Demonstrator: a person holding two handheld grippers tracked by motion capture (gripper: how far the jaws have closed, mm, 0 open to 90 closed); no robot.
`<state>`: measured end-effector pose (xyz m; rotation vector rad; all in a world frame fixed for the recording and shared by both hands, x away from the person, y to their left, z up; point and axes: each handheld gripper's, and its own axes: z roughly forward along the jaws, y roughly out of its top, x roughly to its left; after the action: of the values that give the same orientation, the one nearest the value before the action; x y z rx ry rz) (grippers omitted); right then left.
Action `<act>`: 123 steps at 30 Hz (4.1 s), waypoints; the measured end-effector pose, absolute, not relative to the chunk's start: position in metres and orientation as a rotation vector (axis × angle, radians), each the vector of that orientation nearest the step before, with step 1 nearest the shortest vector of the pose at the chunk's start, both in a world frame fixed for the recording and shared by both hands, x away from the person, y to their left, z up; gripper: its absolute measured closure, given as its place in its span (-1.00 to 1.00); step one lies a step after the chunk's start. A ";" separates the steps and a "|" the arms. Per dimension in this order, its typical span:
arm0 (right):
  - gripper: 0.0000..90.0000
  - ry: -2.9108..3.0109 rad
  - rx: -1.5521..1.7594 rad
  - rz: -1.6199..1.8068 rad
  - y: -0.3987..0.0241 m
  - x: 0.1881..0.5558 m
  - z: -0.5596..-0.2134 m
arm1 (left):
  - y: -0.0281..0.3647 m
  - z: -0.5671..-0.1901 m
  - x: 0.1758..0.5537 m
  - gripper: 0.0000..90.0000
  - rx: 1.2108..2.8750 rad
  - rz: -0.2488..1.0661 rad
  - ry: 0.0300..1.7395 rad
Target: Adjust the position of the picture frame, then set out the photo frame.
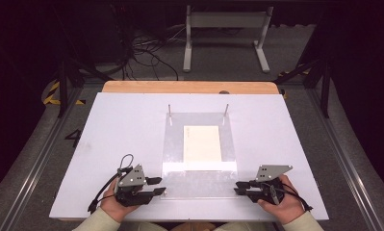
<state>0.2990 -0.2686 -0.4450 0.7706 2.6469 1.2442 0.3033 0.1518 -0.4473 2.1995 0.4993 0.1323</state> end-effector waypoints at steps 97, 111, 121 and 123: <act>0.44 2.079 1.095 1.268 -0.252 0.466 -0.403 | 0.195 -0.440 0.328 -0.02 1.937 0.375 0.796; 0.89 2.106 1.110 1.166 -0.241 0.487 -0.423 | 0.193 -0.442 0.329 -0.04 1.945 0.358 0.765; 0.90 2.104 1.073 1.218 -0.244 0.491 -0.429 | 0.191 -0.443 0.327 -0.04 1.949 0.353 0.742; 0.90 2.103 1.079 1.231 -0.245 0.492 -0.430 | 0.190 -0.443 0.327 -0.04 1.949 0.347 0.741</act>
<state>0.4917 -0.2450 -0.4302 1.0789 2.1032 1.2309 0.3274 0.1899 -0.4428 1.9493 0.7413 0.3474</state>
